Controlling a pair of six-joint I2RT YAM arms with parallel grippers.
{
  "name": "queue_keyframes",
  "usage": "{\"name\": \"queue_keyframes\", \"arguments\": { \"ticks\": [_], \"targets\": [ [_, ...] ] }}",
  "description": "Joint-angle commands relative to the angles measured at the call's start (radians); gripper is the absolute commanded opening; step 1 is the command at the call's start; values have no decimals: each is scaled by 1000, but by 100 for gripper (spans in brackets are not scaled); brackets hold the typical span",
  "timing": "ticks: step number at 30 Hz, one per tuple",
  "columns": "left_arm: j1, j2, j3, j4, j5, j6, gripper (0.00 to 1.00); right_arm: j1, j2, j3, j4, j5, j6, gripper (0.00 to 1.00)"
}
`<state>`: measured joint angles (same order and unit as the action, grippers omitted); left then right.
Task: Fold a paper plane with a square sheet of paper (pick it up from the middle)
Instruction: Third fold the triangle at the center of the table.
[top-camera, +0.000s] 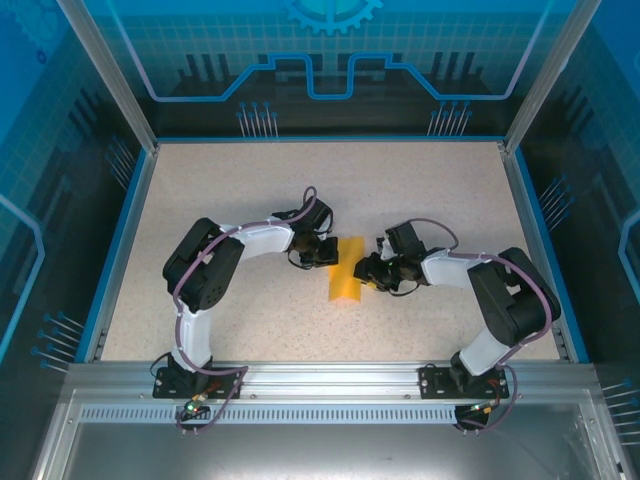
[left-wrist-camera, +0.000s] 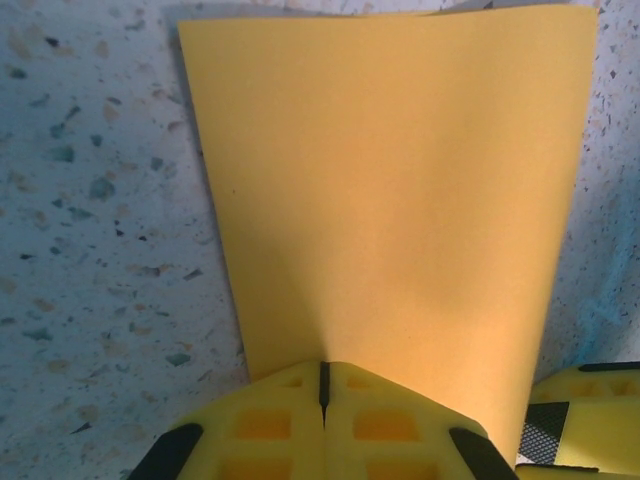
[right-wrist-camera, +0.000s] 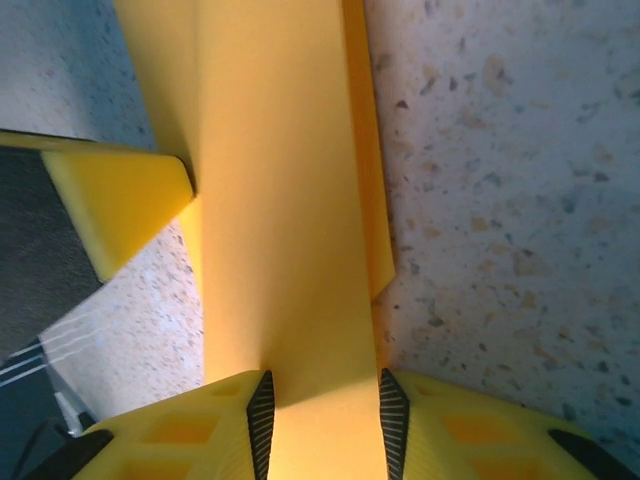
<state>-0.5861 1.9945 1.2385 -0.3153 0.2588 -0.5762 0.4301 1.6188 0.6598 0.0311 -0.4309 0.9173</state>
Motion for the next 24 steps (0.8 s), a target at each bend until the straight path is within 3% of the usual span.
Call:
{"name": "queue_keyframes", "arguments": {
  "ticks": [1,19,24],
  "targets": [
    [2,26,-39,-66,-29,10,6,-20,4,-14,111,-75,52,38],
    [3,20,-42,-69,-30,10,6,-55,60,57,95,-115,-16,47],
    [3,2,-49,-61,-22,13,7,-68,65,65,34,-115,-45,37]
  ]
}}
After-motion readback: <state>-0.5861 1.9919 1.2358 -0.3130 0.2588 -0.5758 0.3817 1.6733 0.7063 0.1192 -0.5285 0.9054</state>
